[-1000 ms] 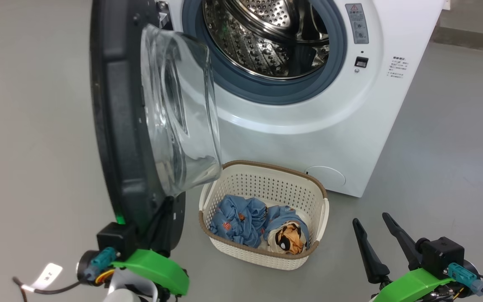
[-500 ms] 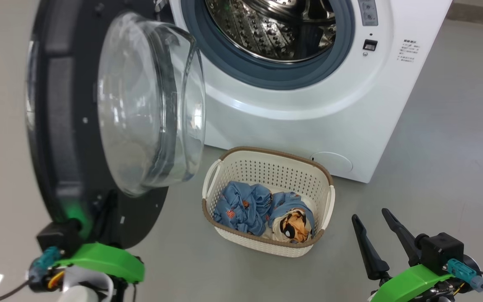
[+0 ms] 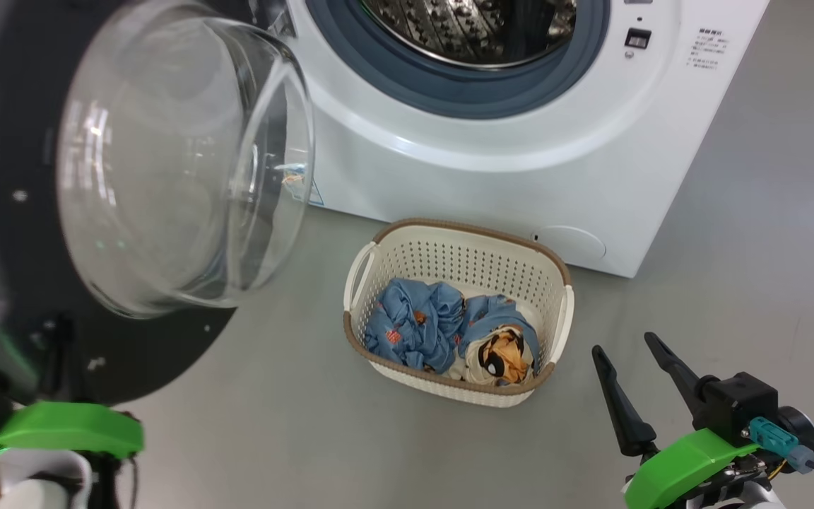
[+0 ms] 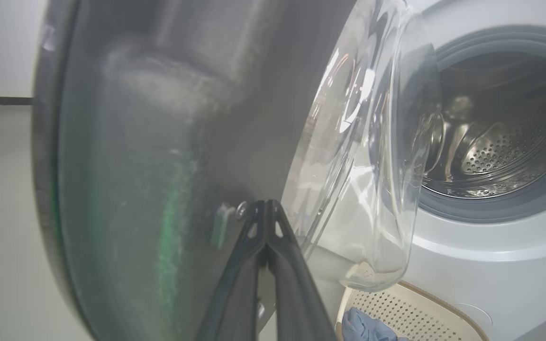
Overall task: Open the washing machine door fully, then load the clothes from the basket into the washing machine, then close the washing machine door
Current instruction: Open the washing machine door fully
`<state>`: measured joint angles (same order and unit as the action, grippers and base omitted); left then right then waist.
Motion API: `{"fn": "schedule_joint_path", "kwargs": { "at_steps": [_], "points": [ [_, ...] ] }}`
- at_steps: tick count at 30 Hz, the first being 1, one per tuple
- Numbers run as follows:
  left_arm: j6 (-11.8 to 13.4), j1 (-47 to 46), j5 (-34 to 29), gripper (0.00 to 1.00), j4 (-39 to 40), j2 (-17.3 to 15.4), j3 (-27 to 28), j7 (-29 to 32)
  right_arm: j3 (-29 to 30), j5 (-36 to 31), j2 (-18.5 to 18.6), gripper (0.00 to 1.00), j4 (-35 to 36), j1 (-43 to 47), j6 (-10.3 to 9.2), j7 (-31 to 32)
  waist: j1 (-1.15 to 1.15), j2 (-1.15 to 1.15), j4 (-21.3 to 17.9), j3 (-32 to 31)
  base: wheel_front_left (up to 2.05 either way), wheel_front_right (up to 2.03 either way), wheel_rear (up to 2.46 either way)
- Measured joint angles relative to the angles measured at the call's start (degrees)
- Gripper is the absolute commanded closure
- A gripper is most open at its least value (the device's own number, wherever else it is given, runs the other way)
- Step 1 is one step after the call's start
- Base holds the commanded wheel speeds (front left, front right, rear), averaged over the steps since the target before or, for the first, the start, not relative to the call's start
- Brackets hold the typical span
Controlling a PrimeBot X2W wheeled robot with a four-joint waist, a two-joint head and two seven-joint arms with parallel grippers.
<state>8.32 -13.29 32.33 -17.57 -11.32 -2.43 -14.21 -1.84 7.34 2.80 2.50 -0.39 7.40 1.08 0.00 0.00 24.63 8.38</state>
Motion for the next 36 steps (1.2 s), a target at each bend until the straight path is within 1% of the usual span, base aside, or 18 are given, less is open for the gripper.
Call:
{"fn": "schedule_joint_path", "kwargs": {
  "at_steps": [1,5,10,14,19,21,25,30,36],
  "points": [
    [0.0,0.0,0.0,1.0,0.0,0.0,0.0,0.0,0.0,0.0,0.0,0.0,0.0,0.0,0.0,0.0,0.0,0.0,0.0,0.0,0.0,0.0,0.0],
    [-0.15,-0.61,0.23,1.0,-0.44,-0.74,3.34,0.0,0.2,-1.14,0.02,0.0,1.38,-0.02,0.0,1.07,0.0,0.0,-0.11,1.48,0.0,0.0,0.0],
    [-1.79,-2.75,0.46,1.0,-2.32,-1.88,7.08,0.0,0.36,-2.58,0.04,0.0,3.3,-0.51,0.0,2.99,0.0,0.0,-0.21,3.56,0.0,0.0,0.0],
    [-2.56,-5.61,0.81,1.0,-4.39,-2.45,9.91,-0.01,0.44,-4.16,0.32,0.0,4.71,-0.93,0.0,4.23,0.0,0.0,-0.18,5.45,0.0,0.0,0.0],
    [-3.59,-8.26,0.78,1.0,-6.79,-3.43,12.21,-0.1,0.44,-4.26,1.1,0.0,6.25,-1.16,0.0,5.43,0.0,0.0,-0.17,7.7,0.0,0.0,0.0],
    [-3.65,-9.48,0.78,1.0,-8.08,-4.1,13.26,-0.11,0.44,-4.36,1.43,0.0,6.72,-1.85,0.0,6.0,0.0,0.0,-0.18,8.64,0.0,0.0,0.0],
    [-4.83,-12.22,0.78,1.0,-10.39,-5.24,15.95,-0.18,0.52,-4.8,2.3,0.0,8.06,-2.98,0.0,7.02,0.0,0.0,-0.16,10.56,0.0,0.0,0.0],
    [-5.65,-14.97,0.37,1.0,-13.43,-6.09,17.8,-0.47,0.89,-4.83,3.16,0.0,9.54,-3.19,0.0,8.02,0.0,0.0,-0.03,12.77,0.0,0.0,0.0],
    [-6.47,-17.29,-1.47,1.0,-14.51,-6.11,19.4,-0.48,2.1,-5.26,3.74,0.0,11.21,-3.67,0.0,9.01,0.0,0.0,0.27,14.94,0.0,0.0,0.0]
  ]
}}
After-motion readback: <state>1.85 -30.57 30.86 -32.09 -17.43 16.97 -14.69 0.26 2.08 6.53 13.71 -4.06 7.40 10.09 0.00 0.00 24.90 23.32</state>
